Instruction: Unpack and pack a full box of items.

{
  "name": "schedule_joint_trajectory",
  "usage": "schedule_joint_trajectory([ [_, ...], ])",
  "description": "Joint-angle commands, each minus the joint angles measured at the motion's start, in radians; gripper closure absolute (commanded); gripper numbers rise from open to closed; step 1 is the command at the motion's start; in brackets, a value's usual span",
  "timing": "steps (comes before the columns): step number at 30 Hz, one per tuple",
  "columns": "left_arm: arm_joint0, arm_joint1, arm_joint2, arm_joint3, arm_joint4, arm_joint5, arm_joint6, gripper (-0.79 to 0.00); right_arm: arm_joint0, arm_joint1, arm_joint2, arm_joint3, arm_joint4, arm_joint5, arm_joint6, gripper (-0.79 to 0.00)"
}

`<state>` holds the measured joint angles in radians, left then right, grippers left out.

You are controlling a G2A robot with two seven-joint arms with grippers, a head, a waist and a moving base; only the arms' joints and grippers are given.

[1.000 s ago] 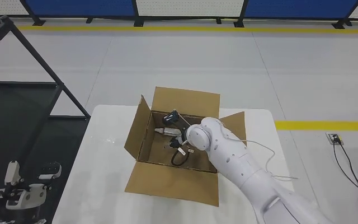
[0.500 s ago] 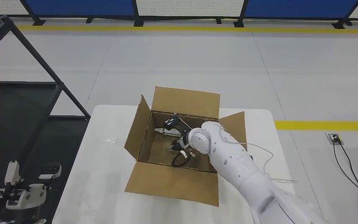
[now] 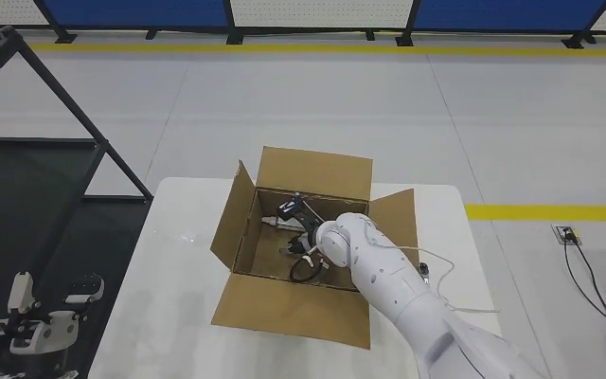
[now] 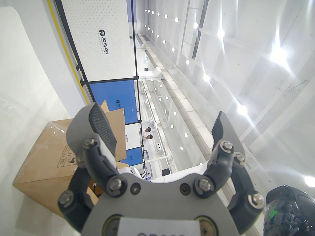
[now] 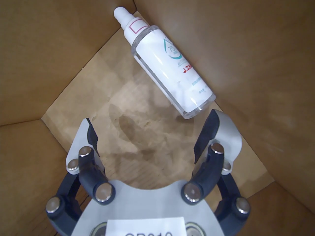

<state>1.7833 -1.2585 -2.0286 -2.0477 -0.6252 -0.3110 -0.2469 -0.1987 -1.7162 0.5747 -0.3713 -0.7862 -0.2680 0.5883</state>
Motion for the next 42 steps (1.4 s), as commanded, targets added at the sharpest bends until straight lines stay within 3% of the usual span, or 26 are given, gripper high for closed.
schedule_joint_trajectory([
  [1,0.0,0.0,0.0,0.0,0.0,0.0,0.0,-0.785,0.004,-0.006,-0.001,0.008,0.0,-0.027,0.002,-0.785],
  [8,0.0,0.0,0.0,0.0,0.0,0.0,0.0,-0.785,0.024,-0.012,-0.015,0.039,-0.039,-0.194,0.024,-0.785],
  [13,0.0,0.0,0.0,0.0,0.0,0.0,0.0,-0.785,0.04,-0.008,-0.002,0.055,-0.037,-0.255,0.019,-0.785],
  [17,0.0,0.0,0.0,0.0,0.0,0.0,0.0,-0.785,0.049,-0.004,0.009,0.051,-0.04,-0.245,-0.015,-0.785],
  [25,0.0,0.0,0.0,0.0,0.0,0.0,0.0,-0.785,0.023,-0.024,-0.005,0.038,-0.086,-0.091,-0.035,-0.785],
  [28,0.0,0.0,0.0,0.0,0.0,0.0,0.0,-0.785,0.024,-0.036,-0.013,0.049,-0.095,-0.115,0.003,-0.785],
  [37,0.0,0.0,0.0,0.0,0.0,0.0,0.0,-0.785,0.065,-0.037,-0.008,0.094,-0.093,-0.327,0.055,-0.785],
  [42,0.0,0.0,0.0,0.0,0.0,0.0,0.0,-0.785,0.067,-0.031,0.016,0.096,-0.077,-0.282,-0.051,-0.785],
])
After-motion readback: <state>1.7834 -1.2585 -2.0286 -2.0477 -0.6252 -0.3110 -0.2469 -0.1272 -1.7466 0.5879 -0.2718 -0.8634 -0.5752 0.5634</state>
